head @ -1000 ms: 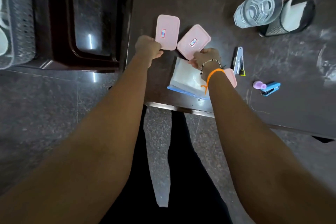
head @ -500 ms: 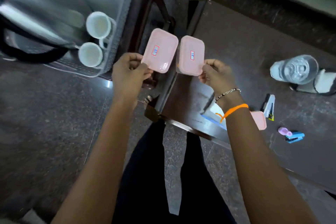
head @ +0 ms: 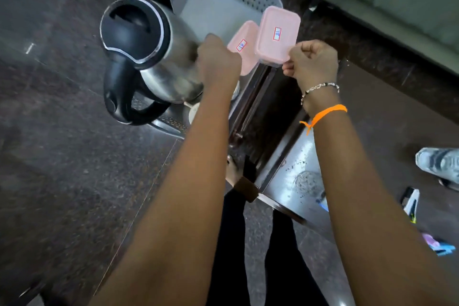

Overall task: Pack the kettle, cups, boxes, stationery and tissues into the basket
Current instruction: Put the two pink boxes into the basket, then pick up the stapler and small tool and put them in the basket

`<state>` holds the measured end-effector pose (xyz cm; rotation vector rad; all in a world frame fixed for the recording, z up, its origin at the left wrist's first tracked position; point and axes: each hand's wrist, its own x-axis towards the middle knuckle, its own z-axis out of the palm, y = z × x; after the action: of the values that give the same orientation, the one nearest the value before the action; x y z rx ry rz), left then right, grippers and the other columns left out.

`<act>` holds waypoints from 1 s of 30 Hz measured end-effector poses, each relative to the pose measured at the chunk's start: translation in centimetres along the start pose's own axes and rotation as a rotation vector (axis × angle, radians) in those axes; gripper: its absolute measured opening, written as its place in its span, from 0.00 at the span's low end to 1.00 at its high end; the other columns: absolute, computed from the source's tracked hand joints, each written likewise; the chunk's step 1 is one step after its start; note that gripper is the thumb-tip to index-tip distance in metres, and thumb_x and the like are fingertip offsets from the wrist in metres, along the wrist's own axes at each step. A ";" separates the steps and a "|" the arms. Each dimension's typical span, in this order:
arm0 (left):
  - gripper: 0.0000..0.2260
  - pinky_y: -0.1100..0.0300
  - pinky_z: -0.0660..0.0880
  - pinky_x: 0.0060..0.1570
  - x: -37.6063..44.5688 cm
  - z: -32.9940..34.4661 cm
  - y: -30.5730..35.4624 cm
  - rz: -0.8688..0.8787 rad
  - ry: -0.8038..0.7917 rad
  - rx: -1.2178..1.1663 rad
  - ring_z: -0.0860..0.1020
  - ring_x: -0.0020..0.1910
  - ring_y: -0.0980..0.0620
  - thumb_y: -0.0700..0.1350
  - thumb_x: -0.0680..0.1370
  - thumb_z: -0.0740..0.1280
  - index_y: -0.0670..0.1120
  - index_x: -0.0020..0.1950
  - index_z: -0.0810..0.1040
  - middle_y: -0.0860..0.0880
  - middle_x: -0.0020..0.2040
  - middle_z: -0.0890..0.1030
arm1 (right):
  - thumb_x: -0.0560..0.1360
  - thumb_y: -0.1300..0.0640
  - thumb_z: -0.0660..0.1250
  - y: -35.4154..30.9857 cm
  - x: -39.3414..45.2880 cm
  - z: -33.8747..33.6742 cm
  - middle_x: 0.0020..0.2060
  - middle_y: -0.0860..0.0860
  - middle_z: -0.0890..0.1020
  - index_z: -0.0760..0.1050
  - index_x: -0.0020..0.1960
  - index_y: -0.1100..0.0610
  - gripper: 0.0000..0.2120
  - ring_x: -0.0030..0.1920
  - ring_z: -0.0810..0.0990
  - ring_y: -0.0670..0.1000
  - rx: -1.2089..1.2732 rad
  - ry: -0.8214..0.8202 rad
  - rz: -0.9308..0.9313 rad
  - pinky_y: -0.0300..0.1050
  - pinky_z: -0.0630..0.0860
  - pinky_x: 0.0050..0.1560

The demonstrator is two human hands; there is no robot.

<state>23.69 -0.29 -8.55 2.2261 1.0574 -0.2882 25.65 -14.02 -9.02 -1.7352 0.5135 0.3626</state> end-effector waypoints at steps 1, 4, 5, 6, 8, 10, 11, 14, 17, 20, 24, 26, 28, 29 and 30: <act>0.15 0.55 0.73 0.56 0.4 0.3 0.3 -0.009 -0.017 0.013 0.76 0.60 0.40 0.39 0.73 0.62 0.38 0.59 0.74 0.39 0.60 0.78 | 0.73 0.66 0.61 -0.4 0.6 0.6 0.25 0.52 0.76 0.69 0.33 0.54 0.13 0.18 0.74 0.40 -0.029 0.015 -0.010 0.33 0.74 0.25; 0.16 0.54 0.71 0.58 1.5 0.7 0.8 -0.048 -0.069 0.017 0.74 0.63 0.40 0.39 0.74 0.63 0.38 0.61 0.72 0.39 0.62 0.76 | 0.72 0.66 0.62 -0.9 2.3 2.5 0.25 0.52 0.76 0.69 0.33 0.55 0.11 0.17 0.74 0.40 -0.116 0.035 -0.025 0.35 0.76 0.25; 0.16 0.53 0.71 0.59 1.7 0.7 0.9 -0.061 -0.077 0.017 0.74 0.63 0.40 0.39 0.74 0.63 0.38 0.62 0.71 0.39 0.63 0.75 | 0.71 0.66 0.62 -1.0 2.7 3.0 0.25 0.52 0.76 0.70 0.33 0.56 0.10 0.17 0.74 0.40 -0.138 0.038 -0.030 0.34 0.77 0.25; 0.17 0.53 0.71 0.59 1.9 0.7 1.1 -0.068 -0.083 0.015 0.73 0.64 0.40 0.40 0.75 0.64 0.38 0.63 0.70 0.39 0.64 0.74 | 0.71 0.66 0.62 -0.9 3.0 3.5 0.25 0.51 0.76 0.70 0.34 0.56 0.09 0.17 0.74 0.40 -0.157 0.039 -0.030 0.34 0.77 0.25; 0.17 0.52 0.71 0.59 2.0 0.8 1.2 -0.064 -0.097 0.018 0.73 0.64 0.40 0.41 0.75 0.64 0.39 0.63 0.71 0.39 0.65 0.73 | 0.71 0.66 0.62 -0.6 3.2 4.1 0.25 0.52 0.77 0.71 0.35 0.58 0.08 0.17 0.75 0.40 -0.194 0.044 -0.014 0.36 0.79 0.27; 0.15 0.51 0.72 0.58 2.0 0.8 1.2 -0.048 -0.112 0.039 0.73 0.64 0.39 0.40 0.76 0.63 0.39 0.62 0.72 0.40 0.65 0.74 | 0.71 0.66 0.63 -0.1 3.3 4.4 0.27 0.56 0.78 0.72 0.38 0.60 0.04 0.18 0.75 0.41 -0.225 0.040 0.000 0.39 0.81 0.30; 0.14 0.51 0.72 0.58 1.9 0.7 1.1 -0.042 -0.112 0.052 0.73 0.64 0.39 0.39 0.76 0.62 0.40 0.62 0.73 0.39 0.64 0.74 | 0.71 0.66 0.63 0.1 3.3 4.6 0.29 0.57 0.79 0.73 0.37 0.61 0.04 0.18 0.75 0.41 -0.244 0.031 0.003 0.41 0.81 0.31; 0.14 0.50 0.73 0.56 1.5 0.1 0.7 0.014 -0.086 0.105 0.74 0.62 0.37 0.37 0.75 0.63 0.39 0.60 0.74 0.38 0.62 0.77 | 0.70 0.66 0.63 0.9 3.1 5.3 0.30 0.59 0.80 0.71 0.31 0.56 0.11 0.21 0.78 0.43 -0.280 -0.001 0.018 0.49 0.83 0.37; 0.14 0.49 0.71 0.56 0.8 -0.7 -0.1 0.075 -0.039 0.105 0.74 0.60 0.36 0.34 0.75 0.57 0.40 0.59 0.75 0.38 0.59 0.78 | 0.71 0.64 0.64 1.5 2.9 5.8 0.44 0.63 0.83 0.77 0.42 0.60 0.04 0.43 0.84 0.57 -0.321 -0.075 0.076 0.56 0.81 0.52; 0.16 0.52 0.71 0.55 -1.1 -1.3 -0.6 0.134 0.030 0.043 0.75 0.59 0.40 0.34 0.75 0.57 0.43 0.60 0.75 0.42 0.59 0.79 | 0.73 0.64 0.63 1.9 2.3 5.6 0.45 0.62 0.83 0.78 0.44 0.60 0.05 0.49 0.83 0.62 -0.314 -0.094 0.103 0.57 0.79 0.55; 0.10 0.61 0.68 0.47 -5.5 -0.9 -1.3 0.230 0.079 -0.067 0.78 0.52 0.47 0.39 0.75 0.62 0.45 0.54 0.79 0.45 0.53 0.81 | 0.74 0.66 0.60 2.7 -0.4 3.0 0.33 0.60 0.81 0.73 0.36 0.56 0.11 0.35 0.84 0.57 -0.239 -0.081 0.064 0.52 0.83 0.44; 0.07 0.63 0.67 0.45 -8.1 0.4 -1.6 0.253 -0.008 -0.077 0.78 0.48 0.50 0.42 0.75 0.63 0.47 0.50 0.80 0.48 0.49 0.82 | 0.75 0.67 0.59 4.1 -2.0 0.2 0.34 0.61 0.81 0.74 0.39 0.58 0.09 0.32 0.82 0.55 -0.198 -0.067 0.095 0.45 0.82 0.38; 0.06 0.60 0.72 0.48 -11.0 2.3 -2.1 0.265 -0.140 -0.040 0.79 0.48 0.49 0.44 0.76 0.63 0.49 0.49 0.80 0.48 0.48 0.82 | 0.75 0.69 0.58 6.3 -3.5 -3.4 0.36 0.61 0.80 0.74 0.41 0.60 0.09 0.30 0.80 0.52 -0.158 -0.040 0.168 0.41 0.81 0.34; 0.06 0.58 0.72 0.48 -12.6 3.6 -2.3 0.269 -0.206 -0.013 0.79 0.48 0.48 0.44 0.76 0.63 0.50 0.48 0.80 0.48 0.48 0.82 | 0.75 0.69 0.58 7.7 -4.5 -5.6 0.36 0.61 0.79 0.74 0.41 0.60 0.09 0.29 0.80 0.51 -0.151 -0.010 0.212 0.39 0.80 0.33; 0.06 0.59 0.72 0.47 -14.1 4.9 -2.6 0.272 -0.262 0.014 0.79 0.48 0.48 0.44 0.76 0.64 0.50 0.48 0.80 0.48 0.48 0.82 | 0.75 0.70 0.58 9.2 -5.3 -7.8 0.37 0.60 0.79 0.74 0.41 0.60 0.10 0.29 0.79 0.50 -0.156 0.019 0.253 0.37 0.79 0.30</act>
<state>12.91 -10.81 -7.17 2.2369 0.6089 -0.4532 16.01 -22.43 -12.32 -1.8286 0.7378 0.5785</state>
